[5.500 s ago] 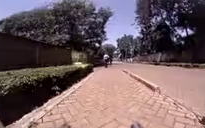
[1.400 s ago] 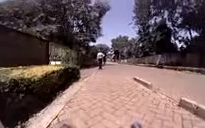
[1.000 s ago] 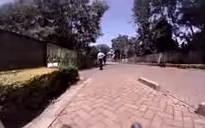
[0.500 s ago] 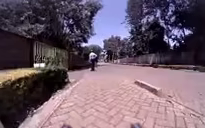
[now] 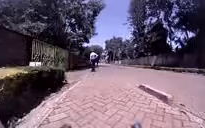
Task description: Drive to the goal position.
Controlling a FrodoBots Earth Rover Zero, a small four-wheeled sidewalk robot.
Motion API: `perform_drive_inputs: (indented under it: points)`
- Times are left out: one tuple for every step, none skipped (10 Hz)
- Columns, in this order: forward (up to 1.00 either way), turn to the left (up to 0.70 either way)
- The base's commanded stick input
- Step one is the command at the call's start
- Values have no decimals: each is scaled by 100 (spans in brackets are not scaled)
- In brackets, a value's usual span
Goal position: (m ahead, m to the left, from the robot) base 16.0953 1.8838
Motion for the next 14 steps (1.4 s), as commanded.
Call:
perform_drive_inputs:
  points:
    - [70, 0]
    - [70, 0]
    - [70, 0]
    - [70, 0]
    - [70, 0]
    - [70, 0]
    - [70, 0]
    - [70, 0]
    - [70, 0]
    - [70, 0]
    - [70, 0]
    - [70, 0]
    - [70, 0]
    - [70, 0]
